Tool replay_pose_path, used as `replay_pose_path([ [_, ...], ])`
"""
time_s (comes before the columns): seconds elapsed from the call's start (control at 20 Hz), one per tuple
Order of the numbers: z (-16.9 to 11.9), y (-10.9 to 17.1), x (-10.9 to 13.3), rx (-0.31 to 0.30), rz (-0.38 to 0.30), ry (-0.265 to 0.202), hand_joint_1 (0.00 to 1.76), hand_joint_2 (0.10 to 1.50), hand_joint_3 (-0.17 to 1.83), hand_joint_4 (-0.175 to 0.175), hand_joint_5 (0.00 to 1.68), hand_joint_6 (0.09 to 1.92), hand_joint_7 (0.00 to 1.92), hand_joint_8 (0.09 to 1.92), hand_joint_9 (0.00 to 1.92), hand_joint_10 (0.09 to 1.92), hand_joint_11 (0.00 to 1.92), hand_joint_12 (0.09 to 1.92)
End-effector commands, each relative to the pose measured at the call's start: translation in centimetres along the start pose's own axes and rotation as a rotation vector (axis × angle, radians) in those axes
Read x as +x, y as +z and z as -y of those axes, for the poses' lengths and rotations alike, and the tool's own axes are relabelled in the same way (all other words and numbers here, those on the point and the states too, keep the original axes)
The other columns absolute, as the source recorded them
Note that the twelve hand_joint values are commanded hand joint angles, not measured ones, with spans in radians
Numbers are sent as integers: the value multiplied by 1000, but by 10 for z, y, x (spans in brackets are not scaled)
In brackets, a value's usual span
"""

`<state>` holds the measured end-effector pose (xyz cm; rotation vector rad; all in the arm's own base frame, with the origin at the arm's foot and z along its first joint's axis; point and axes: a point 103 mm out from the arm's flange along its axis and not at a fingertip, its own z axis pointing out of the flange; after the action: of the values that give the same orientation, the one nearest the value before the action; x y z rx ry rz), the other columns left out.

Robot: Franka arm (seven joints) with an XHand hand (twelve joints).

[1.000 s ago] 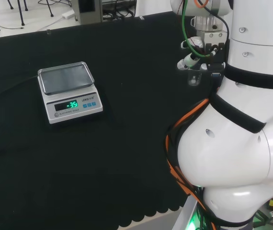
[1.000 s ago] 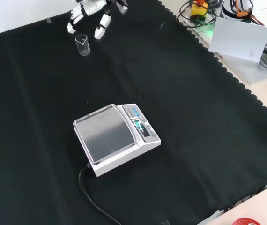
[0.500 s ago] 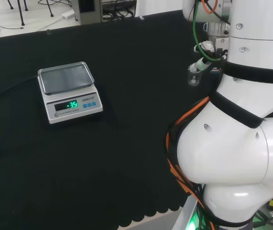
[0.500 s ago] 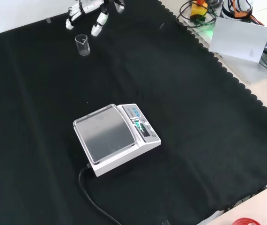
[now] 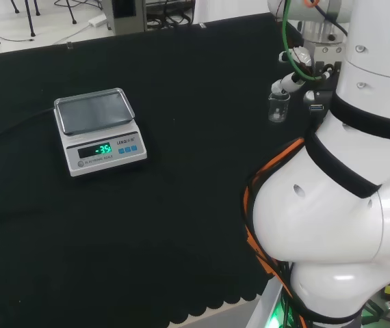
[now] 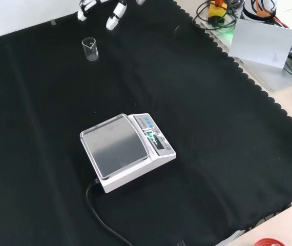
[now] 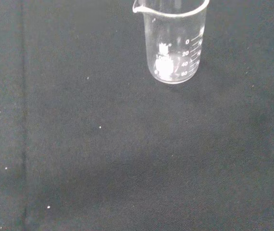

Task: Pick up the beaker.

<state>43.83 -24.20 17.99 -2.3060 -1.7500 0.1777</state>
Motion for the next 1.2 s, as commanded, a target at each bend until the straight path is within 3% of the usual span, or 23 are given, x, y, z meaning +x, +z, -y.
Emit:
replay_pose_path([
  [0.05, -11, 20, 6, 75, -11, -20, 787, 1007, -175, -1, 183, 87, 0, 473, 22, 833, 0, 1392],
  [0.15, -12, 23, 7, 85, 9, -35, 776, 977, -175, 13, 138, 87, 0, 372, 5, 791, 0, 1355],
  [0.35, -14, 27, 10, 109, 46, -61, 762, 921, -175, 19, 132, 87, 0, 356, 0, 805, 0, 1345],
  [1.2, -63, 32, -2, 150, 87, -48, 820, 931, -175, 2, 248, 87, 0, 516, 25, 864, 0, 1379],
])
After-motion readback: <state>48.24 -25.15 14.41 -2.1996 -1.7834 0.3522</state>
